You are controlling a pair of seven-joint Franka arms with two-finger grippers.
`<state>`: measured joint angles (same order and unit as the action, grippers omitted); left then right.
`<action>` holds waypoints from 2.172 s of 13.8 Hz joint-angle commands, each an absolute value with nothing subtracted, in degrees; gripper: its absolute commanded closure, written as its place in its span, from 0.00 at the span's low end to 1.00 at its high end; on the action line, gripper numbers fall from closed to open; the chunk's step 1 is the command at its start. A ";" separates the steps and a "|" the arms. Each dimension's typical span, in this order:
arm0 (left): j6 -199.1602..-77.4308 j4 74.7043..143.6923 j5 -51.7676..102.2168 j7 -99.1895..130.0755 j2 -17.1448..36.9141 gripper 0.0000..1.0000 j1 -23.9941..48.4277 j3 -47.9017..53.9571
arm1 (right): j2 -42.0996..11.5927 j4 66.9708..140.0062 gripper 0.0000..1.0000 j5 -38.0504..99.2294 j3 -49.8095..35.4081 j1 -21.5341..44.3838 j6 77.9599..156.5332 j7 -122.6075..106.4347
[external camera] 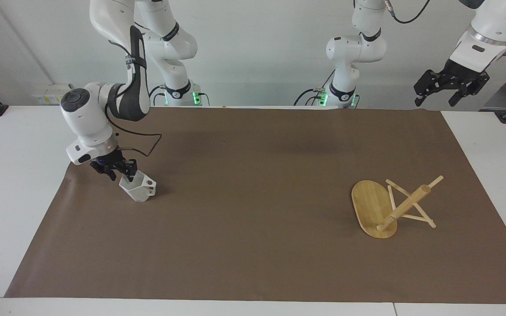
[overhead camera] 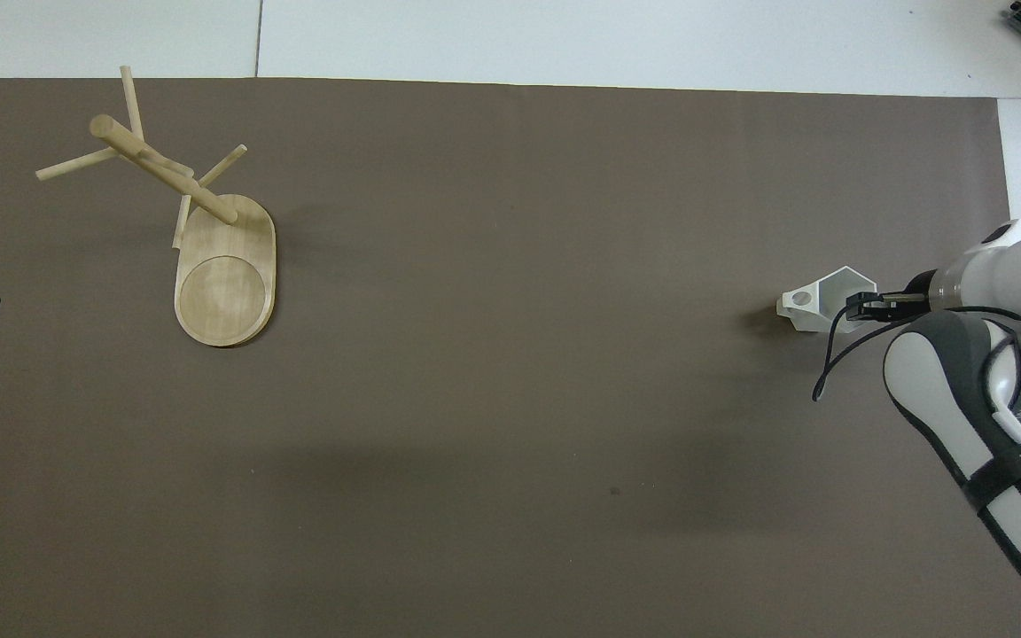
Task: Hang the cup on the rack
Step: 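Close the right gripper on the white cup's rim, then lift the white cup with the right gripper and turn it upright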
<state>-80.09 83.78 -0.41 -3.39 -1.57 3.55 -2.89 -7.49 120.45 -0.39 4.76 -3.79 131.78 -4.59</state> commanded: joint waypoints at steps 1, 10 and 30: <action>-80.68 85.96 0.00 -2.72 -3.34 0.00 3.78 -3.25 | -7.12 121.38 0.88 0.79 4.66 -3.95 133.15 -4.66; -80.77 85.96 0.00 -2.72 -3.34 0.00 3.87 -3.25 | -7.29 120.68 1.00 0.79 4.66 -4.04 132.63 -1.58; -80.77 85.96 0.00 -2.72 -3.34 0.00 3.87 -3.25 | -4.57 99.76 1.00 0.79 4.48 -3.78 105.92 -1.58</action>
<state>-80.09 83.78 -0.41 -3.37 -1.58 3.55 -2.89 -5.36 101.73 0.38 4.72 -3.85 109.06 -2.55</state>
